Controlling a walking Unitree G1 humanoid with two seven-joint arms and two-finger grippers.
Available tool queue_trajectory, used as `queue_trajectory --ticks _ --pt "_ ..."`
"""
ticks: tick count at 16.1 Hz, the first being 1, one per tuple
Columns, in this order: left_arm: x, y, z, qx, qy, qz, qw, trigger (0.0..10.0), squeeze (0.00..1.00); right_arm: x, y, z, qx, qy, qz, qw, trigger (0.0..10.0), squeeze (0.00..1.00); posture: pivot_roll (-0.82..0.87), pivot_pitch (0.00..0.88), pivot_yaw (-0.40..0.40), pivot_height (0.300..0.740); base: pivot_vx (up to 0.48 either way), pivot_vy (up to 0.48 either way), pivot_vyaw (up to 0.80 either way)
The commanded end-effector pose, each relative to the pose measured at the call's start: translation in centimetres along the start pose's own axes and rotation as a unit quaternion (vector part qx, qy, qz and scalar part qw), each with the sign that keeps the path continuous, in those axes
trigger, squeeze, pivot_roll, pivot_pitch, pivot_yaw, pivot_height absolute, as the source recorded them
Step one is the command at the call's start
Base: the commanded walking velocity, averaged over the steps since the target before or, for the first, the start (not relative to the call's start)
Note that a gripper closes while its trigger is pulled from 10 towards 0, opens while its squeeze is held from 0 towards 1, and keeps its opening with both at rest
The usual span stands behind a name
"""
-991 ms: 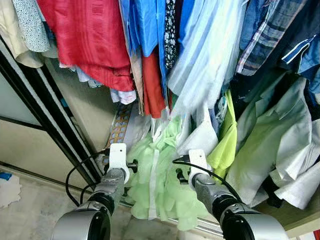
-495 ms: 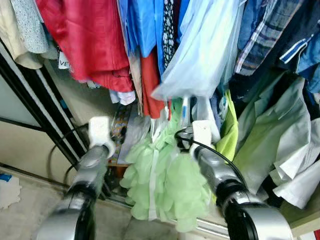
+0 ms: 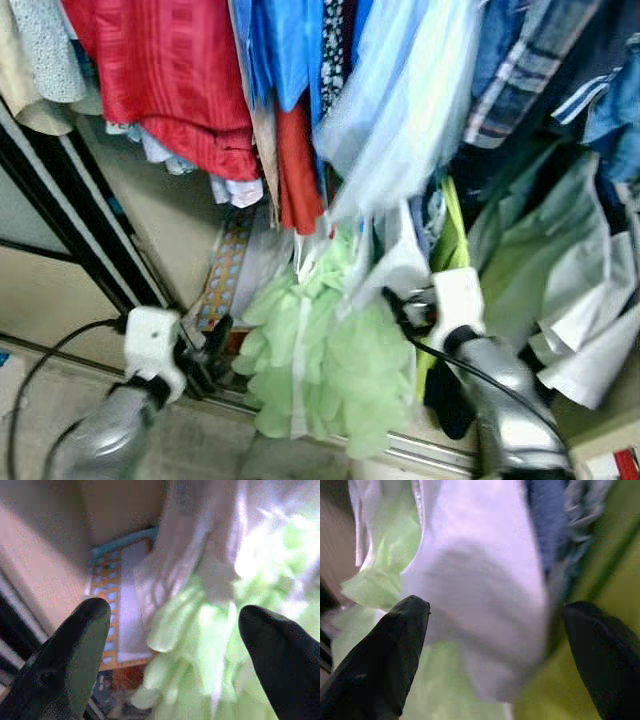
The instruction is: Clean up the room
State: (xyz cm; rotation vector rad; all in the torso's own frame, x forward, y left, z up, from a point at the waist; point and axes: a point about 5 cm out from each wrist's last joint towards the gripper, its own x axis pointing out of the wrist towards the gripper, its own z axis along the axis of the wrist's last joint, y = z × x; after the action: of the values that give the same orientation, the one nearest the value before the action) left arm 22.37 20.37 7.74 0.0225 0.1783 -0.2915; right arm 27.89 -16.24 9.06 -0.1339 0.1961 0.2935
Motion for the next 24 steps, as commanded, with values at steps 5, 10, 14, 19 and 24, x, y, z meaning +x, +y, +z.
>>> queue_trajectory --ticks 5,10,14,19,24 --pt "0.3 -2.3 1.8 0.035 -0.05 0.009 0.998 10.0 0.0 0.0 0.4 2.0 -0.015 -0.051 -0.061 0.997 10.0 0.0 -0.05 0.0 -0.015 0.74 0.0 0.0 0.0" --pt "1.4 -1.7 2.1 0.026 -0.065 0.065 0.995 10.0 0.0 1.1 0.0 1.6 -0.002 -0.023 -0.117 0.993 10.0 0.0 -0.06 0.0 -0.061 0.74 0.0 0.0 0.0" --pt "1.9 -2.5 1.9 -0.001 -0.064 0.061 0.996 10.0 0.0 1.0 0.3 1.0 0.021 -0.023 -0.133 0.991 10.0 0.0 -0.04 0.0 -0.01 0.74 0.0 0.0 0.0" --pt "3.5 -2.9 1.8 -0.044 -0.066 0.087 0.993 10.0 0.0 0.6 -0.2 0.9 0.012 -0.046 -0.148 0.988 10.0 0.0 -0.05 0.0 0.029 0.74 0.0 0.0 0.0" --pt "3.9 -3.7 2.0 -0.052 -0.076 0.089 0.992 10.0 0.0 0.7 -1.1 1.9 -0.029 -0.057 -0.14 0.988 10.0 0.0 -0.08 0.0 -0.006 0.74 0.0 0.0 0.0"
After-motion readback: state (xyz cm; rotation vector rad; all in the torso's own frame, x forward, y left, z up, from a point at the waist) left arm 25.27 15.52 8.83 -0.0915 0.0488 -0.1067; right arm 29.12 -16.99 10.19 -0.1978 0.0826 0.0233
